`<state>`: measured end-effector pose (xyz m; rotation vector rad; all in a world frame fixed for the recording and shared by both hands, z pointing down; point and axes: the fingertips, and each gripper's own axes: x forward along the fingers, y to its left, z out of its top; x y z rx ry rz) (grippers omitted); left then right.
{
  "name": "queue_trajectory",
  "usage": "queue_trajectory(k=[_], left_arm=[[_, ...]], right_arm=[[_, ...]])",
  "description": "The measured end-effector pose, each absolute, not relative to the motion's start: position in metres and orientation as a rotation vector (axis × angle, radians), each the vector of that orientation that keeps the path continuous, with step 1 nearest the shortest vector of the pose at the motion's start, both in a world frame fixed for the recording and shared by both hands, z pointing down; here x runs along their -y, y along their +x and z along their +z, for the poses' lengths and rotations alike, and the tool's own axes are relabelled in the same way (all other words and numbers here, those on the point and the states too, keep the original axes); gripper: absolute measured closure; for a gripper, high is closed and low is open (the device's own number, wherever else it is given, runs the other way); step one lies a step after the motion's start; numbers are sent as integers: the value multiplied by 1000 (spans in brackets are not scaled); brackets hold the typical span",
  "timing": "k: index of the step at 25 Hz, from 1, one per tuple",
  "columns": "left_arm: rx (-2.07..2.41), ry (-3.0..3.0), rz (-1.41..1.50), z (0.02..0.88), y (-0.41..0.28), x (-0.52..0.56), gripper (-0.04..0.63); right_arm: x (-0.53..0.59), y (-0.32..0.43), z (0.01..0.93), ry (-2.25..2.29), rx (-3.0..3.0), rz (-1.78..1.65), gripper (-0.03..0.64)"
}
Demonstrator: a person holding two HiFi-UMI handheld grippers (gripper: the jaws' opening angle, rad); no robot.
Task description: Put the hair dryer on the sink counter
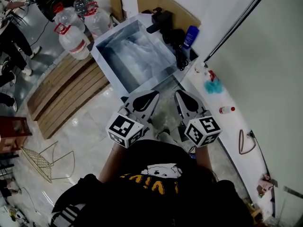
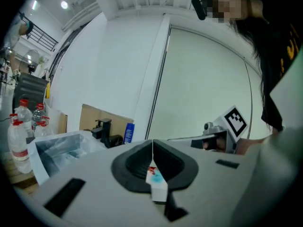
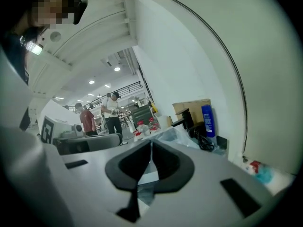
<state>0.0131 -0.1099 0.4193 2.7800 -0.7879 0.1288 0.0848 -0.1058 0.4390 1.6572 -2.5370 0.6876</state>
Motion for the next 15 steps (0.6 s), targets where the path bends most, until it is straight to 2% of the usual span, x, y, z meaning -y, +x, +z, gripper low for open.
queue_trajectory(k=[15], left_arm=[[865, 2795, 123, 413, 31, 65, 586]], right_arm=[[67, 95, 431, 1556, 2635, 625, 612]])
